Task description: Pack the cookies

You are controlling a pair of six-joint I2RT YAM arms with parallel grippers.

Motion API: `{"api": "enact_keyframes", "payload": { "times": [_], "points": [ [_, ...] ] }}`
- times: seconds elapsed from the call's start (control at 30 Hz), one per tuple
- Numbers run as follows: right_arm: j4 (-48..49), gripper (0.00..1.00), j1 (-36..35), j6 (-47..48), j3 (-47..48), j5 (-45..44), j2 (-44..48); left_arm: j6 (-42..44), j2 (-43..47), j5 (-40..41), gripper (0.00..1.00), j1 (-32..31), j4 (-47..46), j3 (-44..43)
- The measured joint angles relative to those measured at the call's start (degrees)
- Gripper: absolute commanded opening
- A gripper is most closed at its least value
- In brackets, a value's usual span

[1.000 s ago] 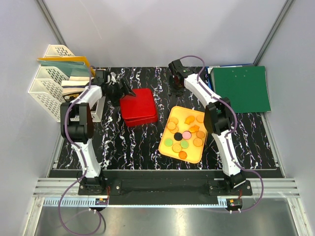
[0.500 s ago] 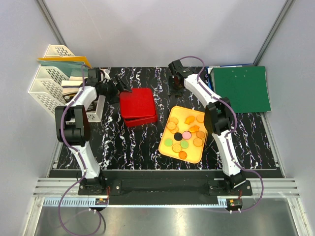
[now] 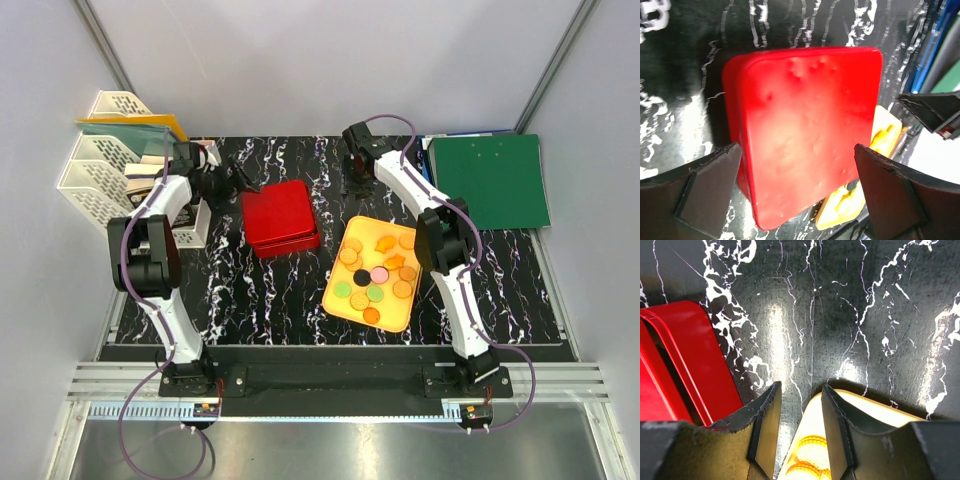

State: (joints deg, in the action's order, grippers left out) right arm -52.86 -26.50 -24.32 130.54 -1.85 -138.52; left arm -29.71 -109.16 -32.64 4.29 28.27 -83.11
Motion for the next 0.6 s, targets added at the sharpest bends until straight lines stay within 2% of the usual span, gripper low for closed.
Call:
{"api": "enact_keyframes", "payload": {
  "times": [0.17, 0.6],
  "points": [
    [0.3, 0.46, 0.0, 0.0, -1.0, 0.0, 0.3, 1.2, 0.6, 3.8, 0.98, 0.2, 2.5, 0.1],
    [0.8, 0.42, 0.0, -0.1, -4.0, 0.0, 0.3, 2.6, 2.6, 14.4, 0.79, -1.0, 5.2, 2.0]
  ]
}}
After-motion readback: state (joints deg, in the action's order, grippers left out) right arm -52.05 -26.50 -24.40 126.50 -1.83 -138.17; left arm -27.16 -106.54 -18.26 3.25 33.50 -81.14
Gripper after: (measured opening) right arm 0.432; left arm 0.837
